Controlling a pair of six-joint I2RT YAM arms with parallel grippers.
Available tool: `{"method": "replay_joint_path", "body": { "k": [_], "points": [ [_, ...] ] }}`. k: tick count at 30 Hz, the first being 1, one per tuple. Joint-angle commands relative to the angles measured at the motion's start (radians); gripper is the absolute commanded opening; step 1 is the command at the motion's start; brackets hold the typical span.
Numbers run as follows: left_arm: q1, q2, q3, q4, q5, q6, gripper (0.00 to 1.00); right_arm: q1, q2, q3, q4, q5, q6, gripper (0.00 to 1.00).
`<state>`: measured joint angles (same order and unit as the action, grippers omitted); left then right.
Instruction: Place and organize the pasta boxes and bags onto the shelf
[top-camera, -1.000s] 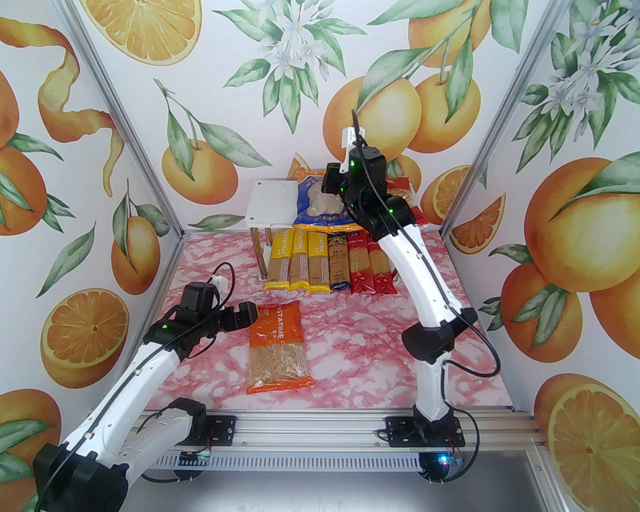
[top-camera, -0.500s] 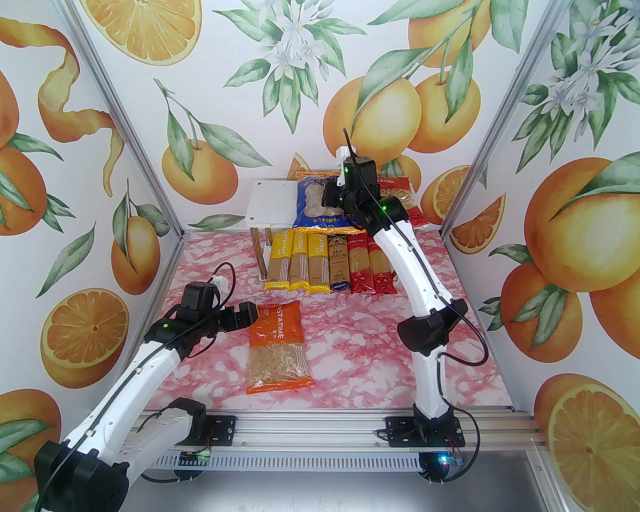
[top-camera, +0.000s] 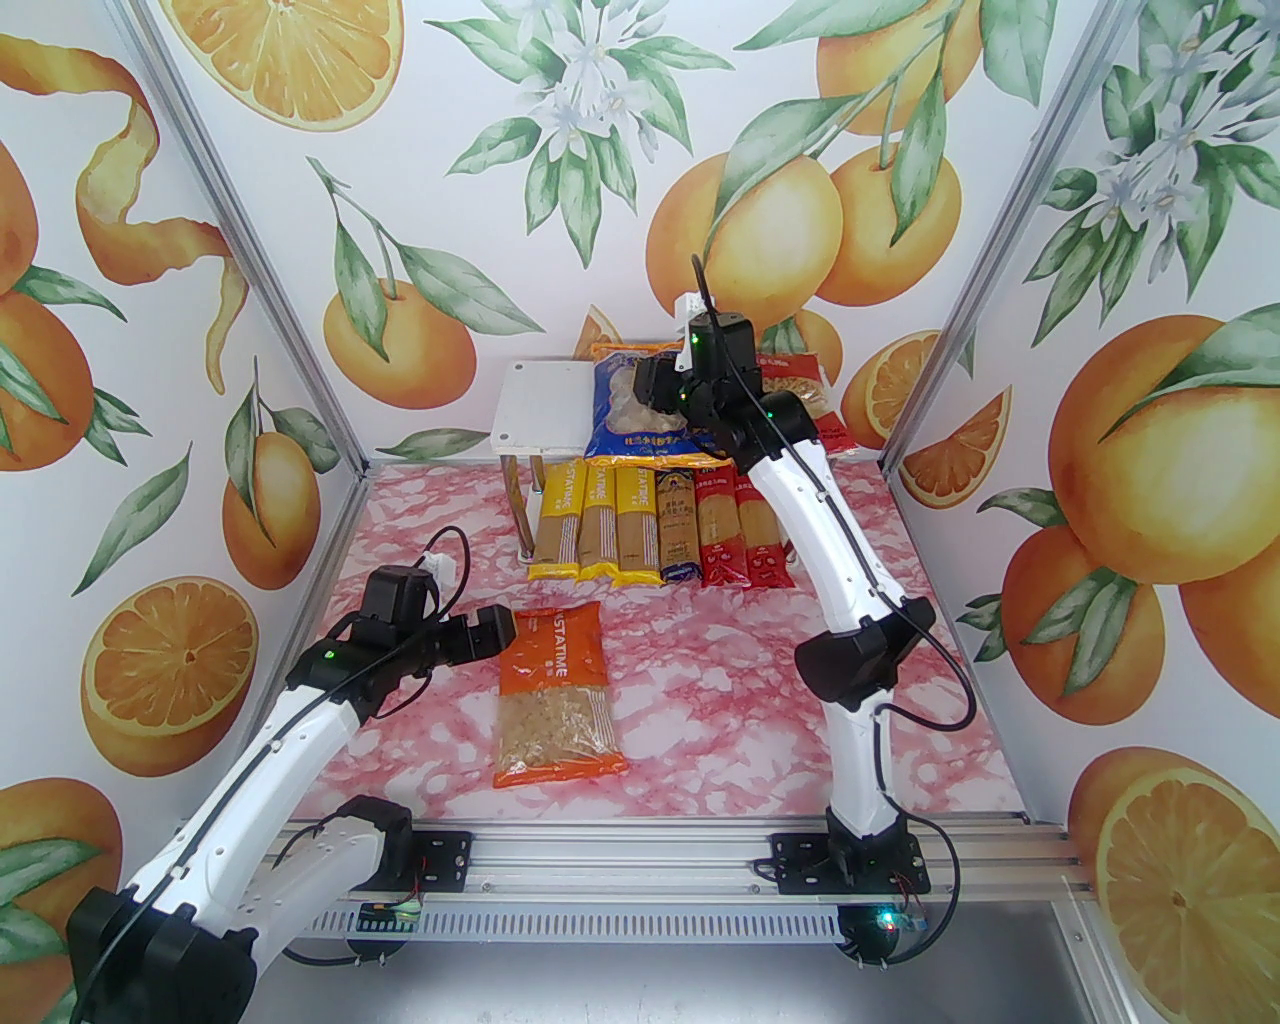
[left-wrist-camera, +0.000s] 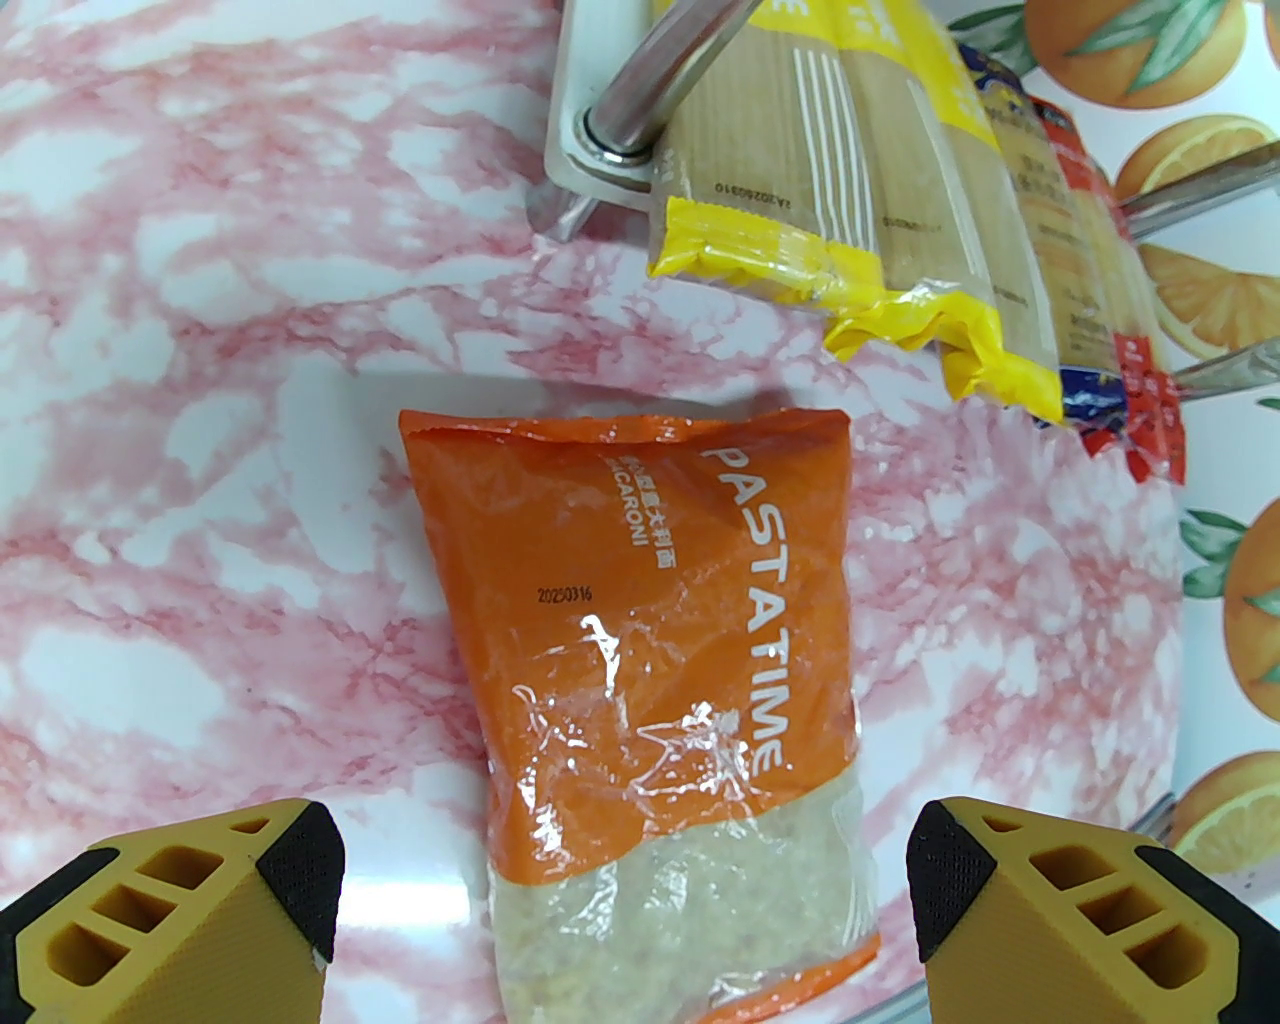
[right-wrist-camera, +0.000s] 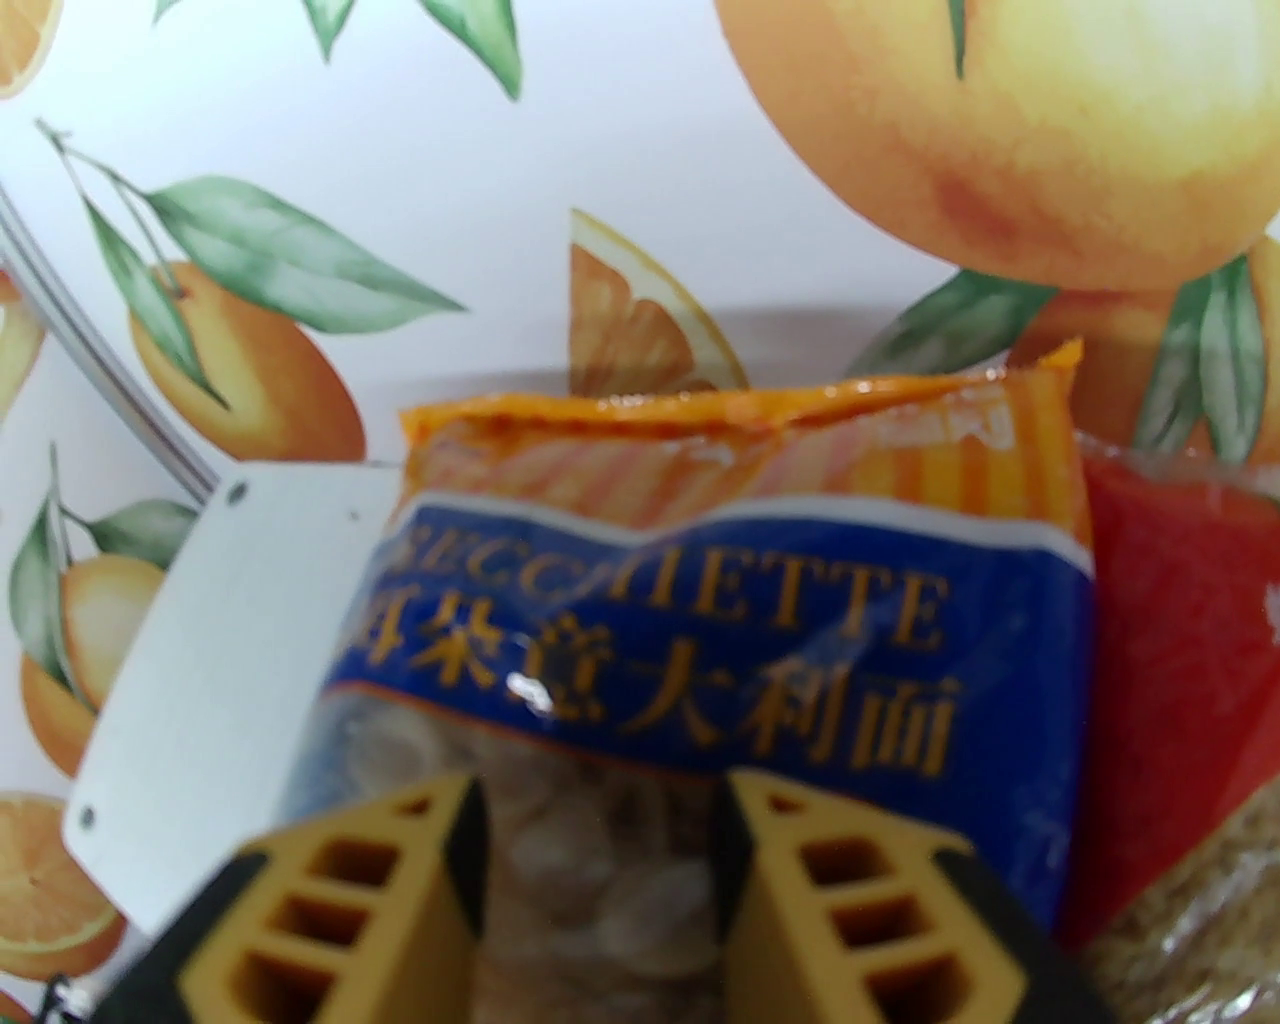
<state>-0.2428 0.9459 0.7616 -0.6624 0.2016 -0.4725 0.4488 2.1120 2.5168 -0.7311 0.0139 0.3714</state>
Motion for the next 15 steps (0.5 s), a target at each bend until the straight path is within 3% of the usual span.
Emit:
{"method": "replay_joint_path", "body": {
  "k": [1, 8, 12, 15],
  "points": [
    [0.003, -0.048, -0.029, -0.012, -0.007, -0.002, 0.97, -0.022, -0.048, -0.033, 0.127, -0.069, 0.057, 0.45],
    [-0.022, -0.148, -0.039, -0.081, -0.068, -0.01, 0.97, -0.024, -0.177, -0.039, 0.261, -0.074, -0.005, 0.5],
    [-0.06, -0.208, -0.052, -0.118, -0.104, -0.049, 0.97, -0.023, -0.282, -0.057, 0.207, -0.056, -0.061, 0.54],
    [-0.121, -0.242, -0.077, -0.128, -0.137, -0.101, 0.97, -0.021, -0.405, -0.18, 0.137, -0.063, -0.083, 0.55]
  ]
}}
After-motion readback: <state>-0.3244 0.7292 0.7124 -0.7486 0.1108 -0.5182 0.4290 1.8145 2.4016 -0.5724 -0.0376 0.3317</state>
